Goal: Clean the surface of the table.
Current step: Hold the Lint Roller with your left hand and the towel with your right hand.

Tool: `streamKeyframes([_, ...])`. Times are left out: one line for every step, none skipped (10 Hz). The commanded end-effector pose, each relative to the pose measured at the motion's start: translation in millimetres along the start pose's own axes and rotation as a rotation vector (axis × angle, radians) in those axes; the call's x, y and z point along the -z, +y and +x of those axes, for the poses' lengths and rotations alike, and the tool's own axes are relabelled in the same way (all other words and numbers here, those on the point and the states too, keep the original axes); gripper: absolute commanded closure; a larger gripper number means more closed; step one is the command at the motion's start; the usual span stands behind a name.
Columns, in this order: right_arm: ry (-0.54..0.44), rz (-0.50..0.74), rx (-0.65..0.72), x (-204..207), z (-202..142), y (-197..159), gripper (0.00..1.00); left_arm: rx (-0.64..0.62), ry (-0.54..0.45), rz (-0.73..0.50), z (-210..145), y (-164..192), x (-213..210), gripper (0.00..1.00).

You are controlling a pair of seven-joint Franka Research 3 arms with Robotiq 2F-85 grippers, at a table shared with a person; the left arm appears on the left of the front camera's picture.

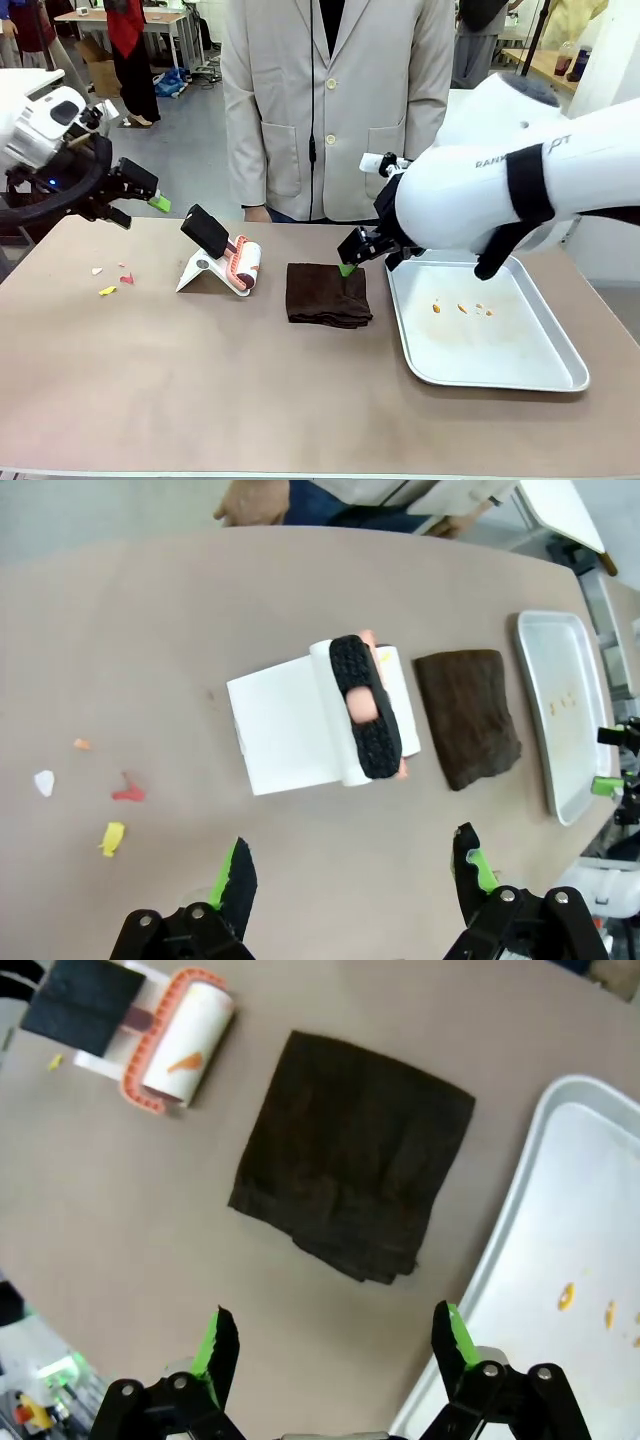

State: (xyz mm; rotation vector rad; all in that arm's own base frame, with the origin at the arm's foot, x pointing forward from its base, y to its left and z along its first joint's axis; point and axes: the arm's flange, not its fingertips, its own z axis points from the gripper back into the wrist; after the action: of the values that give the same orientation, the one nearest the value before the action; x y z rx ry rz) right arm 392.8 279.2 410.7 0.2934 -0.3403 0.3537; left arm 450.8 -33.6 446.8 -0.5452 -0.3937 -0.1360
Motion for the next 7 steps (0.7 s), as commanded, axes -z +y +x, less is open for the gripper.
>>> streamKeyframes([-0.030,0.021,0.048,-0.2,4.9,-5.1,0.00,-0.050,-0.040,-0.032,2.8,2.0,11.3,0.00])
streamKeyframes([-0.007,0.013,0.074,-11.4,2.2,-16.7,0.00,-0.050,-0.047,-0.065,3.4,7.1,8.8,0.00])
streamKeyframes([-0.003,0.001,0.010,5.7,0.7,-3.0,0.00,-0.019,-0.009,-0.001,0.8,2.1,6.9,0.00])
streamKeyframes([-0.003,0.001,0.010,5.7,0.7,-3.0,0.00,-0.019,-0.009,-0.001,0.8,2.1,6.9,0.00])
streamKeyframes([-0.003,0.001,0.010,5.7,0.7,-3.0,0.00,-0.019,-0.009,-0.001,0.8,2.1,6.9,0.00])
streamKeyframes([-0.002,0.003,0.025,4.2,2.3,-9.6,0.00,-0.036,-0.014,-0.014,1.8,4.4,10.2,0.00])
streamKeyframes([0.015,-0.040,0.029,12.4,14.1,-5.2,0.00,-0.042,0.002,-0.072,8.1,-6.4,16.7,0.00])
